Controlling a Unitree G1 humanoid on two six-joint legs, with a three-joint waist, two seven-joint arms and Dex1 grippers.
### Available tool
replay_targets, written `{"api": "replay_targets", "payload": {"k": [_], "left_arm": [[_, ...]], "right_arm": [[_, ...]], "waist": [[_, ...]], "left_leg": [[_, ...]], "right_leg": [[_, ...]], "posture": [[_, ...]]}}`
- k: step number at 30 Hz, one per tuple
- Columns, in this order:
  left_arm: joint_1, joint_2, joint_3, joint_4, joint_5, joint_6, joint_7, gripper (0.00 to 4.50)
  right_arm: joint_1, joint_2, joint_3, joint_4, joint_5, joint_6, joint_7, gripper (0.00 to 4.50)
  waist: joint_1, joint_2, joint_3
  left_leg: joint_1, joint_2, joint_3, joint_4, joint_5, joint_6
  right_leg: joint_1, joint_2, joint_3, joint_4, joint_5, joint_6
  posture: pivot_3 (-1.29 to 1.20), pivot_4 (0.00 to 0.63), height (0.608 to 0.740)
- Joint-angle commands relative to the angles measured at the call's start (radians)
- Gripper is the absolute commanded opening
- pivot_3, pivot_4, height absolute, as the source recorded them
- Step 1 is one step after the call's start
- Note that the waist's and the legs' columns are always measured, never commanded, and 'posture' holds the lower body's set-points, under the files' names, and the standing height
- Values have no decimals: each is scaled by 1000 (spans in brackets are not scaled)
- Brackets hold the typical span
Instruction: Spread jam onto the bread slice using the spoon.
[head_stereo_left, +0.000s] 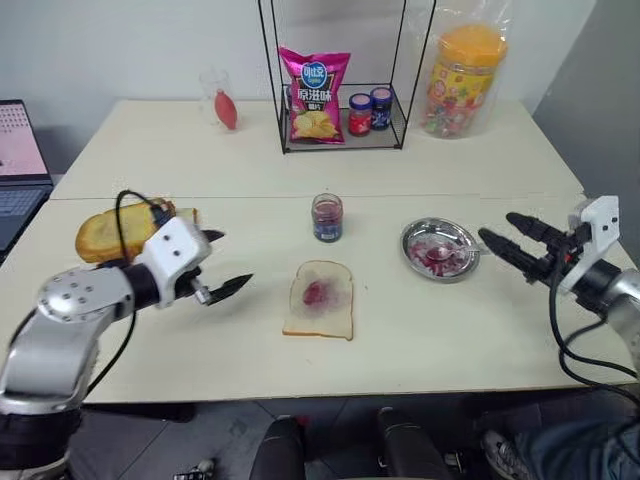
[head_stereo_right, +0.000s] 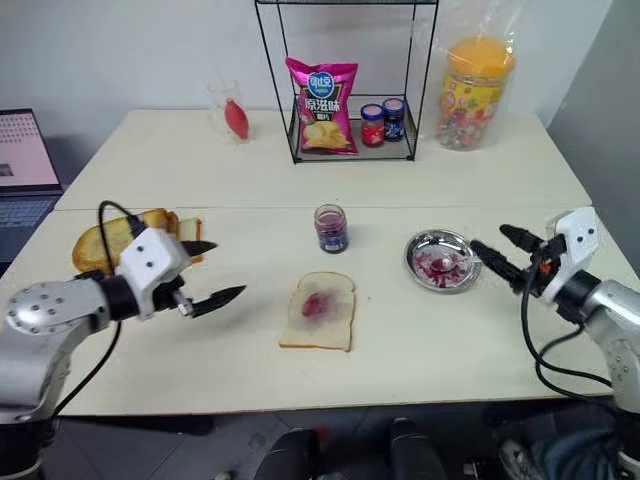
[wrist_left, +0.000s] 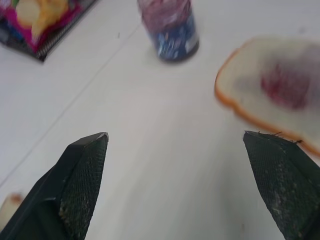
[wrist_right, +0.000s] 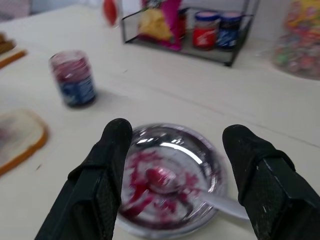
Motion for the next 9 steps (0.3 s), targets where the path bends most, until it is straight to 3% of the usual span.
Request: {"api": "replay_targets", "payload": {"k": [1,9], "left_arm": [[65,20,63,1,6,-49,-19,4500],[91,9,60,-24,-76,-39,-69,4500]], "right_arm": [[38,-107,-45,-44,32,30,142,3242],[99,-166,-77,-22,-14,0,217,3242]], "waist": [[3,-1,0],[13,-2,0]], "left_leg": [[1,0,0,0,0,0],[1,0,0,0,0,0]], "right_leg": [[1,0,0,0,0,0],[1,0,-1,-1,0,0]], "posture": [[0,150,740],[0,150,740]]}}
